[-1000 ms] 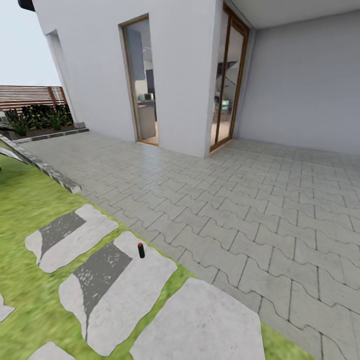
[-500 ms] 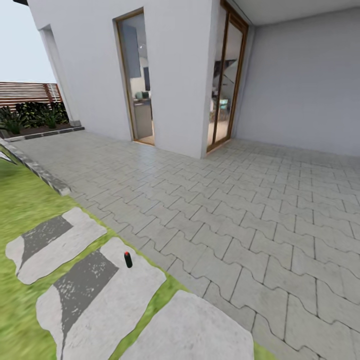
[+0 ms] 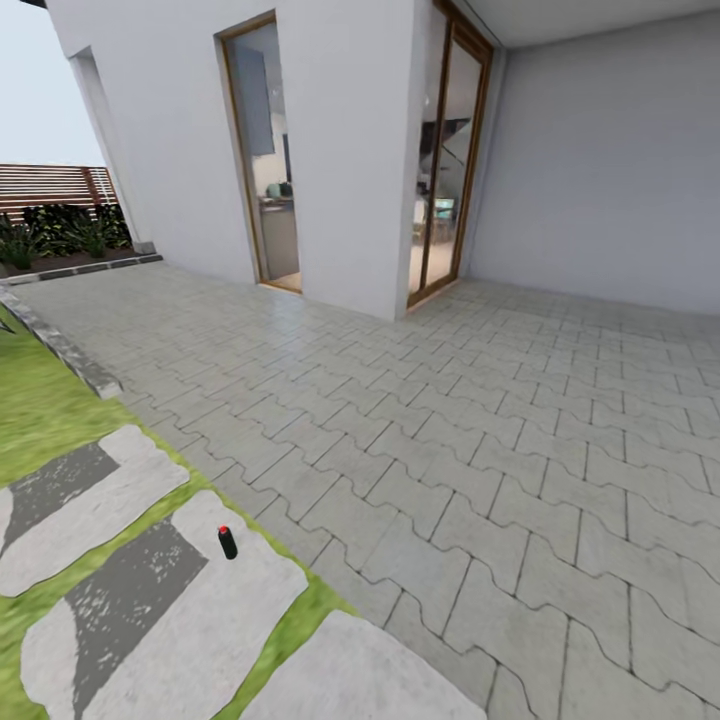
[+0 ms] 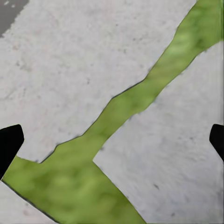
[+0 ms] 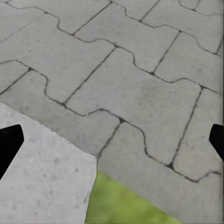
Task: In the garden, pick up the pesticide atomizer on the floor and spray pesticide onto both trees until each tree trunk is fully covered.
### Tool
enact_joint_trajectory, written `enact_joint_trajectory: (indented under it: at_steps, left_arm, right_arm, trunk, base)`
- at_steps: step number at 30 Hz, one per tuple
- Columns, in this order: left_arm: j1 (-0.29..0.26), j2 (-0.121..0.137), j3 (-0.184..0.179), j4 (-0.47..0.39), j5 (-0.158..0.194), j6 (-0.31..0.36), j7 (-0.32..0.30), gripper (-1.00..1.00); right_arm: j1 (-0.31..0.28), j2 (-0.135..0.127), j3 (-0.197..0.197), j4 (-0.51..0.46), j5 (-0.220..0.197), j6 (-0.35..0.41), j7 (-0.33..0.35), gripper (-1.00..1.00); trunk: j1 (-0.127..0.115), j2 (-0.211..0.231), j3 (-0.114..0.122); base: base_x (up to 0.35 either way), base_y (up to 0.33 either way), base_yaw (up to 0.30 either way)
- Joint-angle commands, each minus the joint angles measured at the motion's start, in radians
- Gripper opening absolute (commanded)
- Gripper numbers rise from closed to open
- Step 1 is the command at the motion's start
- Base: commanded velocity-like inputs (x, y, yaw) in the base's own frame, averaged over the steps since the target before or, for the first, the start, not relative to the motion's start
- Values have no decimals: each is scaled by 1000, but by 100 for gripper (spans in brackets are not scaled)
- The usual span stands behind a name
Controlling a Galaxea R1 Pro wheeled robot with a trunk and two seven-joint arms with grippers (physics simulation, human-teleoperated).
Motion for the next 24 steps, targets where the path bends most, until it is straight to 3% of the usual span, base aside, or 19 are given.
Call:
enact_joint_trajectory:
  at_steps: [1,24]
  left_arm:
    - [0,0,1,1,5,-3,0,100]
    - [0,0,1,0,5,-3,0,100]
  right_arm:
    - [-1,0,1,1,-3,-3,0,100]
    - [0,0,2,1,-3,-3,0,100]
  trunk:
    - [0,0,-1]
    - [0,0,-1]
  base:
    - [229,-212,0]
    - [229,-213,4]
